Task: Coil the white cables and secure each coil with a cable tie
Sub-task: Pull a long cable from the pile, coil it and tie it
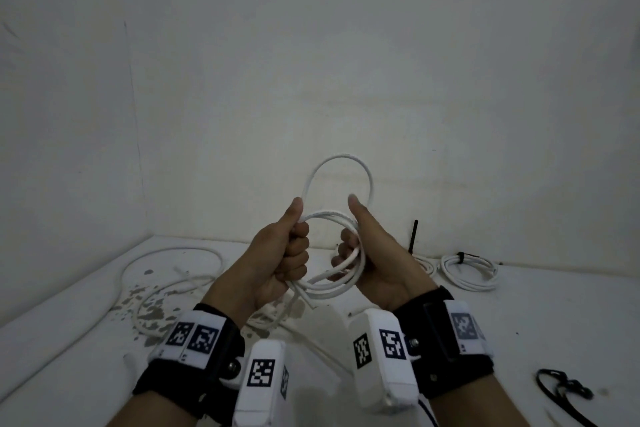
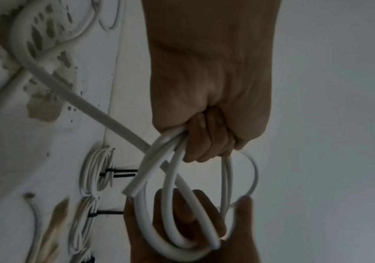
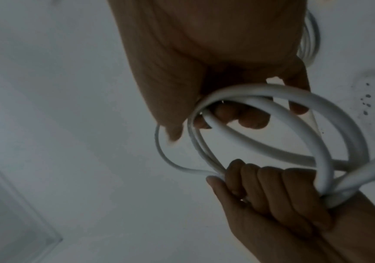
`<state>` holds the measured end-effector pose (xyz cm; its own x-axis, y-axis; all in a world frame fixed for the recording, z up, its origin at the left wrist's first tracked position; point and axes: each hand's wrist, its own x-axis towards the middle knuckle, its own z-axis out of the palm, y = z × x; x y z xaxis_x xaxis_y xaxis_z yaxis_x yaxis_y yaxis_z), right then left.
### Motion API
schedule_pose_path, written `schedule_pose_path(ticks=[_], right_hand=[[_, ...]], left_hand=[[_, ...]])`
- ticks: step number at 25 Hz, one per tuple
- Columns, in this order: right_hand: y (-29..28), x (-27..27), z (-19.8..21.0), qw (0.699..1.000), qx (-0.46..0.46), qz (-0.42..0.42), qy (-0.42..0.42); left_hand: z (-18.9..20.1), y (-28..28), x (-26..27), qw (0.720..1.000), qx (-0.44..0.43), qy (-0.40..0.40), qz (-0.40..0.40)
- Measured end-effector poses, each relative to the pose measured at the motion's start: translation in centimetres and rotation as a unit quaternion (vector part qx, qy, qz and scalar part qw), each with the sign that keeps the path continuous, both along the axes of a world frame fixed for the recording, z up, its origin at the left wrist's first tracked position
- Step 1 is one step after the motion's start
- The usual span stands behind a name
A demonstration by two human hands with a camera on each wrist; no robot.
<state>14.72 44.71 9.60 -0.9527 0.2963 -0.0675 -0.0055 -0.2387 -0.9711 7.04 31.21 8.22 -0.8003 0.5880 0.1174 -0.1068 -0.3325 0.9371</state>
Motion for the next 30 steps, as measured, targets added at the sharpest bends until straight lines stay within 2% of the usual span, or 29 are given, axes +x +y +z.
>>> schedule_pose_path(ticks=[1, 3, 6, 8, 9, 12, 15, 18, 21, 23, 26, 28, 29, 30], right_hand=[[-0.1, 0.0, -0.2, 1.000, 0.025, 0.016, 0.011], [-0.1, -0.1, -0.7, 0.988, 0.151, 0.014, 0.029], [-0.1, -0.1, -0.7, 0.938, 0.344, -0.049, 0.008], [0.0, 0.4, -0.4, 0.893, 0.446, -0.047, -0.023], [0.2, 0.8, 0.0, 0.884, 0.464, -0.028, -0.042], [0.1, 1.9, 1.0, 0.908, 0.408, 0.053, -0.076], [0.9, 2.9, 1.5, 0.894, 0.437, 0.034, -0.095], [4.1, 4.3, 2.7, 0.893, 0.442, -0.072, -0.056], [6.2, 4.9, 3.4, 0.908, 0.354, -0.223, 0.017], [5.6, 4.4, 3.3, 0.912, 0.317, -0.254, 0.046], [5.3, 4.4, 3.7, 0.932, 0.261, -0.241, 0.072], [5.5, 5.1, 4.6, 0.954, 0.229, -0.174, 0.081], [5.4, 5.5, 4.9, 0.957, 0.245, -0.135, 0.078], [5.1, 5.8, 4.9, 0.948, 0.294, -0.105, 0.068]], left_hand=[[0.0, -0.2, 0.0, 1.000, -0.002, 0.004, 0.005], [0.0, -0.3, -0.2, 1.000, 0.002, 0.012, 0.014], [0.0, -0.4, -0.5, 0.999, -0.003, 0.026, 0.033], [-0.1, -0.7, -0.9, 0.998, -0.019, 0.038, 0.049], [-0.2, -0.8, -1.0, 0.997, -0.026, 0.040, 0.053], [-0.5, -0.8, -1.3, 0.997, -0.035, 0.043, 0.055], [-1.0, -1.2, -2.3, 0.994, -0.030, 0.041, 0.093], [-1.7, -4.3, -5.0, 0.988, -0.003, 0.004, 0.153], [-2.9, -6.0, -6.6, 0.985, -0.010, -0.013, 0.174], [-3.5, -5.4, -6.8, 0.984, -0.011, -0.013, 0.177], [-3.9, -5.7, -7.3, 0.981, 0.005, -0.032, 0.194], [-4.2, -6.9, -8.0, 0.977, 0.020, -0.046, 0.209], [-4.3, -7.3, -8.4, 0.975, 0.029, -0.055, 0.213], [-4.4, -7.4, -8.5, 0.973, 0.042, -0.063, 0.216]])
